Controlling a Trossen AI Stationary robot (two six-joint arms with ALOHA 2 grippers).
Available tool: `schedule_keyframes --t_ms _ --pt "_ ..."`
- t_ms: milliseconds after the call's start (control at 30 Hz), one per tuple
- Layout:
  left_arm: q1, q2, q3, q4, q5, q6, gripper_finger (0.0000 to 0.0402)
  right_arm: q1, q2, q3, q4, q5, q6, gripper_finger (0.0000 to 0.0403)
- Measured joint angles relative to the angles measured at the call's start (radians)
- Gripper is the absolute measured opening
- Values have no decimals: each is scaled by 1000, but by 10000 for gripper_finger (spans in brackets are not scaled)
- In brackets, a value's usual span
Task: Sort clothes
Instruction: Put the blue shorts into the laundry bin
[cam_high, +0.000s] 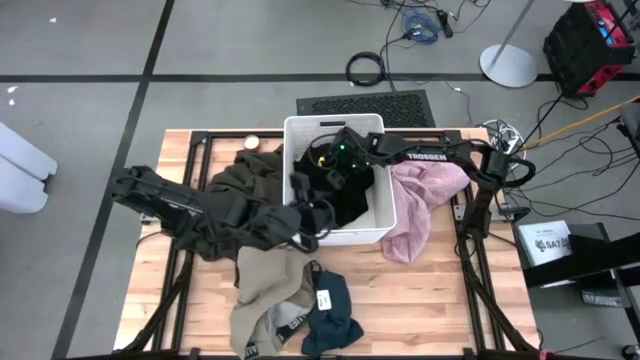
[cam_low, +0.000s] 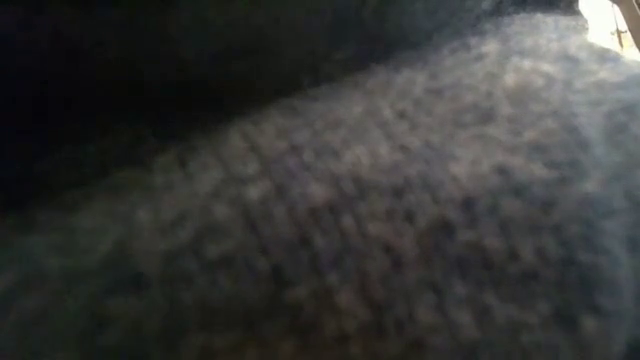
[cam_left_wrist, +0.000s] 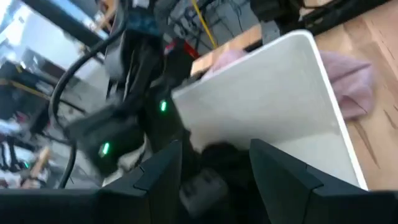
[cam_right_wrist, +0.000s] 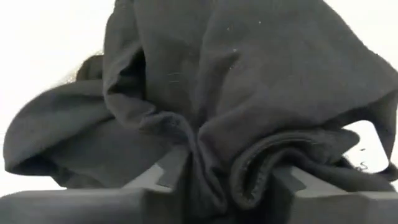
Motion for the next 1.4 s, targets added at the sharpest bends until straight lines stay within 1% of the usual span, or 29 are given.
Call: schedule_keyframes --t_ms 67,133,267,333,500,700,800,900,1000,1067,1133,1233,1333,1400 --pt "6 -42 0 -69 3 -25 200 -6 0 8 -14 -49 -26 169" --pt "18 -97 -15 -118 3 -26 200 -12 0 44 -56 -98 -34 196" --pt "36 -228 -56 -172 11 -55 200 -12 0 180 -170 -116 -44 230" --pt "43 -297 -91 -177 38 -83 200 -12 0 269 -235 -116 -58 238" --pt "50 -456 -197 -184 172 -182 200 -12 0 536 -421 -118 -64 242" --pt "38 -584 -352 -203 186 -315 200 16 -4 901 -736 -116 -39 242" --pt "26 -617 -426 -203 196 -395 200 57 -18 1029 -877 -117 -15 242" --pt "1 -624 -489 -184 224 -461 200 120 -100 975 -918 -121 50 242" --pt "-35 -616 -528 -149 280 -488 200 222 -161 921 -990 -112 116 242" --pt "-63 -608 -540 -154 304 -504 200 309 -193 877 -997 -82 152 242" --pt "-97 -595 -543 -156 311 -527 200 405 -217 827 -982 -22 184 242" --pt "-150 -578 -543 -141 344 -560 200 544 -237 728 -921 63 238 242" --pt "-205 -548 -543 -109 406 -607 200 670 -240 597 -816 145 277 242" --pt "-241 -517 -543 -73 437 -636 200 736 -233 498 -721 180 282 242"
